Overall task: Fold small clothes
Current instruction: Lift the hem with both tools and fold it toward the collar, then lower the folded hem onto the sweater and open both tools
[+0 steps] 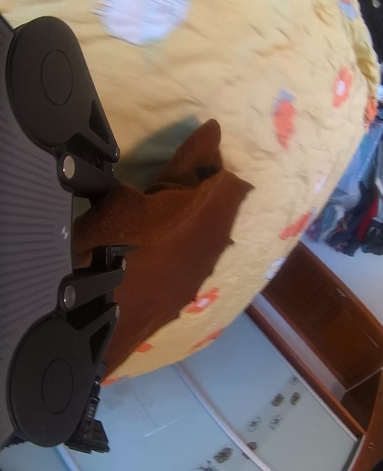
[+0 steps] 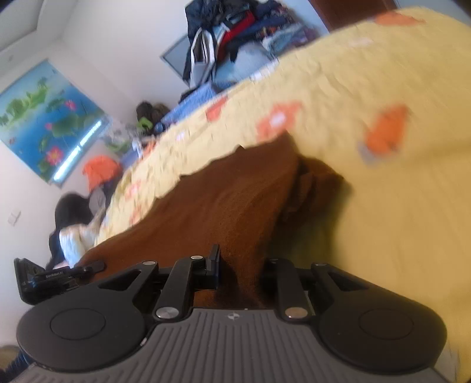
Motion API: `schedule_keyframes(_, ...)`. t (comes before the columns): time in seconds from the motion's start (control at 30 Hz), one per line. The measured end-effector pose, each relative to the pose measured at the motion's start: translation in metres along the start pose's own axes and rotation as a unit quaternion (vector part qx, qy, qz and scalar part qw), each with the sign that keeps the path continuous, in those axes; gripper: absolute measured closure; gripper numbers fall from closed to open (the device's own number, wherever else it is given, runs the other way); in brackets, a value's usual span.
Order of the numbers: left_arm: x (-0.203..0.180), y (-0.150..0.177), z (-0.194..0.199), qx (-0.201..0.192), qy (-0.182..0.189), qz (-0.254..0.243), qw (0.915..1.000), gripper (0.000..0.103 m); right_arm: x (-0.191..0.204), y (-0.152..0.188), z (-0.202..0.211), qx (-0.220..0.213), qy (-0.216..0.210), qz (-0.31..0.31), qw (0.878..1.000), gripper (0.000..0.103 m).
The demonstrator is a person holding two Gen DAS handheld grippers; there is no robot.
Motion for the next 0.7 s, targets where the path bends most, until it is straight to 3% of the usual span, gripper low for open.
schedule_keyframes(0.07, 0.014, 0.029, 0.001, 0.028, -0.03, -0.017, 0.999, 0.089, -0.003, 0.026, 0.005, 0.023, 0.019, 0.017, 0.999, 0.078)
schedule_keyframes(0.13, 0.024, 0.037, -0.001, 0.049, -0.036, -0.036, 0.9975, 0.084, -0.01, 0.037, 0.005, 0.035, 0.054, 0.022, 0.998, 0.055)
schedule_keyframes(0.17, 0.027, 0.028, 0.003, 0.053, -0.032, -0.051, 0.9968, 0.081, -0.013, 0.034, 0.008, 0.029, 0.046, 0.019, 0.998, 0.055)
schedule_keyframes(0.2, 0.028, 0.014, 0.008, 0.051, -0.035, -0.069, 0.9957, 0.076, -0.017, 0.024, 0.013, 0.016, 0.046, 0.004, 0.999, 0.047)
schedule_keyframes(0.23, 0.03, -0.004, 0.013, 0.047, -0.042, -0.087, 0.9942, 0.055, -0.02, 0.011, 0.019, -0.009, 0.053, -0.01, 0.998, 0.035)
schedule_keyframes(0.27, 0.031, -0.028, 0.017, 0.027, -0.067, -0.103, 0.992, 0.03, -0.02, -0.006, 0.025, -0.043, 0.056, -0.017, 0.997, 0.031)
schedule_keyframes(0.33, 0.03, -0.078, 0.029, -0.069, -0.155, -0.136, 0.9761, 0.018, -0.017, -0.039, 0.027, -0.089, 0.048, -0.009, 0.995, 0.028)
schedule_keyframes(0.37, 0.027, -0.101, 0.031, -0.114, -0.181, -0.15, 0.9652, 0.018, -0.016, -0.055, 0.021, -0.098, 0.05, -0.005, 0.994, 0.028)
schedule_keyframes(0.4, 0.023, -0.119, 0.028, -0.138, -0.19, -0.148, 0.9606, 0.018, -0.014, -0.07, 0.012, -0.1, 0.057, -0.003, 0.993, 0.028)
schedule_keyframes(0.43, 0.019, -0.134, 0.018, -0.142, -0.182, -0.134, 0.9637, 0.018, -0.013, -0.083, -0.001, -0.097, 0.063, 0.002, 0.993, 0.028)
schedule_keyframes(0.57, 0.001, -0.14, -0.058, -0.059, -0.075, -0.068, 0.9931, 0.018, -0.013, -0.112, -0.072, -0.043, 0.099, 0.015, 0.994, 0.028)
schedule_keyframes(0.63, -0.003, -0.122, -0.102, -0.004, -0.067, -0.068, 0.9954, 0.024, -0.015, -0.113, -0.105, -0.011, 0.122, 0.032, 0.992, 0.03)
schedule_keyframes(0.67, -0.006, -0.116, -0.119, 0.013, -0.081, -0.085, 0.9931, 0.039, -0.015, -0.112, -0.117, -0.001, 0.13, 0.042, 0.991, 0.032)
schedule_keyframes(0.7, -0.007, -0.11, -0.13, 0.024, -0.095, -0.105, 0.9896, 0.048, -0.012, -0.11, -0.124, -0.006, 0.129, 0.058, 0.99, 0.038)
Point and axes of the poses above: each gripper's, at about its wrist camera, not at the fingertips, and z roughly against the way its jaws point, x to its left, y to its underside, the point moved 5 cm from there along -z, roughly the way its jaws point, and after that the axes turned 2 degrees about x, right-handed, at the moved point
